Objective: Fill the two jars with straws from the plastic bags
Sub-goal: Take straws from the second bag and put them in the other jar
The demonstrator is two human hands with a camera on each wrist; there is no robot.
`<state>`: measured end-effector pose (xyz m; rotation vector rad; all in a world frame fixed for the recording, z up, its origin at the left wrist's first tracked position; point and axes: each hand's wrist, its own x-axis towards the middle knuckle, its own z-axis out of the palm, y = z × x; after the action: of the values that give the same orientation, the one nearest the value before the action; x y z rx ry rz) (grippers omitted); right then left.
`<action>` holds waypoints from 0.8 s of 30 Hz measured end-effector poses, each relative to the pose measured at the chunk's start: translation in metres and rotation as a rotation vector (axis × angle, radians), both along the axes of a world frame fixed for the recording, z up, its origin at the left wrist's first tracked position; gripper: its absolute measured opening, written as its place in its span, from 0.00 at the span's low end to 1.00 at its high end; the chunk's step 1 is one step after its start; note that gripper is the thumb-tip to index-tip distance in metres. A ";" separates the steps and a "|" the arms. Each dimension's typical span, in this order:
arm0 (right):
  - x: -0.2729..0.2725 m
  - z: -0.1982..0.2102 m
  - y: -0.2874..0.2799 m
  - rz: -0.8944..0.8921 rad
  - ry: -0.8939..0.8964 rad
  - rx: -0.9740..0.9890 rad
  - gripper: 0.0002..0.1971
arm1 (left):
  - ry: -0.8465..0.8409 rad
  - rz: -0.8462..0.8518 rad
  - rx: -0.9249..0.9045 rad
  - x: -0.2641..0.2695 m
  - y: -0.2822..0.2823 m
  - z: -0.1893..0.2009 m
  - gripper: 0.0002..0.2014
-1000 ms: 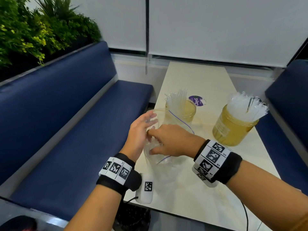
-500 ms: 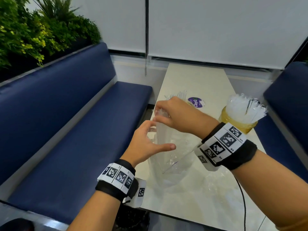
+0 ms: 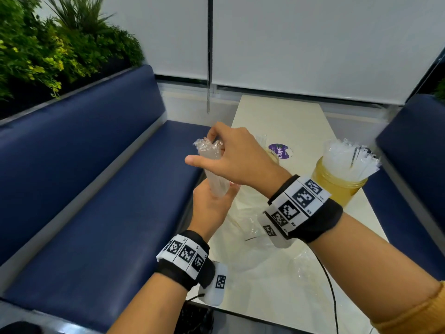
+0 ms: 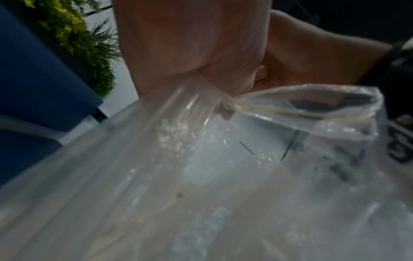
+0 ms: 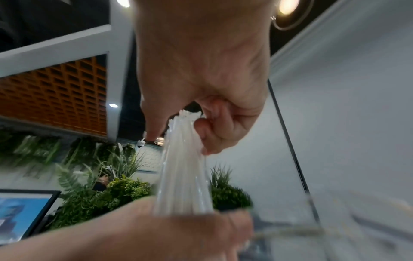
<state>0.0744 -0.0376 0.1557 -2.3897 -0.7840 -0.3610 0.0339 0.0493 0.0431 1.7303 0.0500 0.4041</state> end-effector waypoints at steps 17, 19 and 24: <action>0.031 0.066 -0.016 -0.077 -0.068 0.235 0.18 | 0.123 -0.029 0.072 0.000 0.006 -0.003 0.15; 0.043 0.085 -0.029 -0.127 -0.115 0.334 0.18 | 0.138 -0.009 0.095 0.000 0.012 -0.006 0.13; 0.088 0.079 -0.060 -0.422 -0.261 0.269 0.19 | 0.134 0.052 0.130 -0.001 0.027 -0.007 0.10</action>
<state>0.1623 -0.0979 0.2348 -2.2612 -0.3031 -0.9036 0.0332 0.0767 0.0357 1.8863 0.1687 0.3356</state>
